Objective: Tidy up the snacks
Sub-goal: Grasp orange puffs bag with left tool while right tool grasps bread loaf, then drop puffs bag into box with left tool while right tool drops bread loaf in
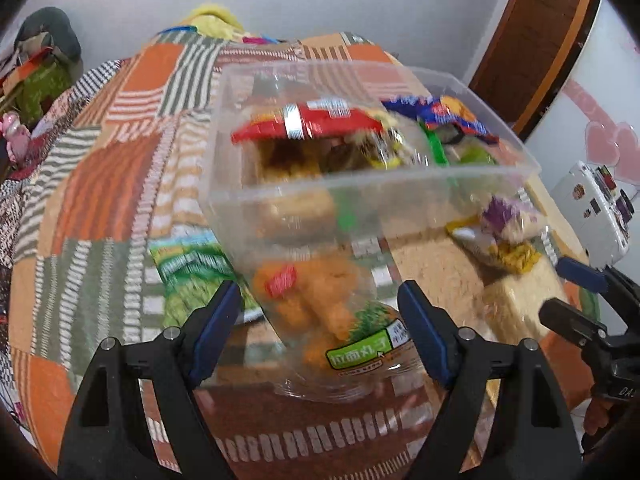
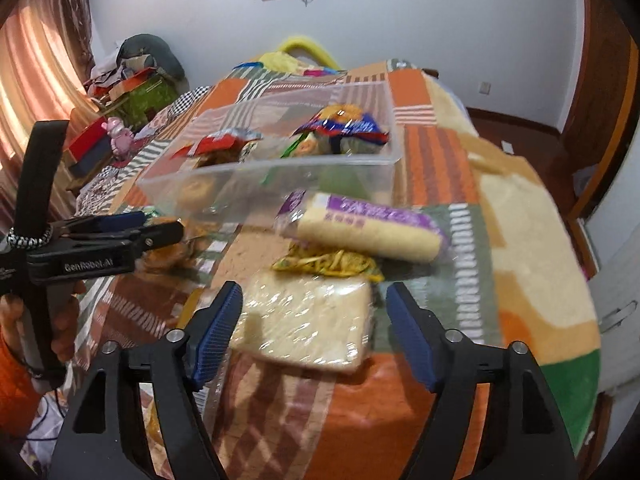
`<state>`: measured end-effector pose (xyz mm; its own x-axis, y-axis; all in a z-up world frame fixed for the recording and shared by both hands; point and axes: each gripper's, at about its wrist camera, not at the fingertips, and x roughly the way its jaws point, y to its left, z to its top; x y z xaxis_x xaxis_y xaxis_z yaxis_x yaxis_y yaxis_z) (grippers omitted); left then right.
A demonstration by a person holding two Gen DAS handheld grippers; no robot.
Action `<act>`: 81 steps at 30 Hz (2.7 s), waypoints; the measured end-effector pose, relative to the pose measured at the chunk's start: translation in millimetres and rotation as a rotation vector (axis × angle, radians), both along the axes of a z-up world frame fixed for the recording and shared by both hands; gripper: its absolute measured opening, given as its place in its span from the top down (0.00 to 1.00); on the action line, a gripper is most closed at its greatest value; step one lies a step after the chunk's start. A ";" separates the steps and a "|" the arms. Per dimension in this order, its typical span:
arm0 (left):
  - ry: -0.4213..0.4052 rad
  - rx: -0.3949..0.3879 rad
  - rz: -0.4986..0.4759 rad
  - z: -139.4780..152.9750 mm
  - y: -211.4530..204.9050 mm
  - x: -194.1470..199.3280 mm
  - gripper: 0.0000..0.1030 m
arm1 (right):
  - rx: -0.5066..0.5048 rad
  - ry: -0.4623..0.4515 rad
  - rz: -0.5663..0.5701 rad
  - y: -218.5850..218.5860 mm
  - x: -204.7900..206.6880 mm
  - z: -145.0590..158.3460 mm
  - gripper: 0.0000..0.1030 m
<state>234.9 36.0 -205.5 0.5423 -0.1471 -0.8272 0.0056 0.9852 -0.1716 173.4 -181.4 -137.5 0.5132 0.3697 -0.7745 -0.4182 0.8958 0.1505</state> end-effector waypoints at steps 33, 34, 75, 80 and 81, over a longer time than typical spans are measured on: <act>-0.079 0.037 -0.045 16.4 -9.0 -40.8 0.42 | -0.014 -0.013 -0.001 -0.2 -17.1 -11.2 0.23; -0.093 0.036 -0.045 22.5 -9.3 -42.6 0.42 | -0.010 -0.021 -0.001 -1.1 -18.1 -7.3 0.23; -0.167 0.033 0.032 45.0 7.4 65.6 0.38 | 0.025 -0.085 -0.017 44.1 72.1 26.9 0.22; -0.198 0.029 0.015 60.3 8.7 48.2 0.35 | 0.035 -0.104 -0.020 34.2 66.7 38.0 0.22; -0.204 0.026 0.013 63.8 9.4 44.5 0.34 | 0.037 -0.110 -0.021 31.5 64.1 41.1 0.22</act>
<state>279.4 45.4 -141.7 0.7008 -0.1192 -0.7033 0.0253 0.9895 -0.1424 237.5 -150.0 -96.5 0.6022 0.3855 -0.6991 -0.4149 0.8993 0.1384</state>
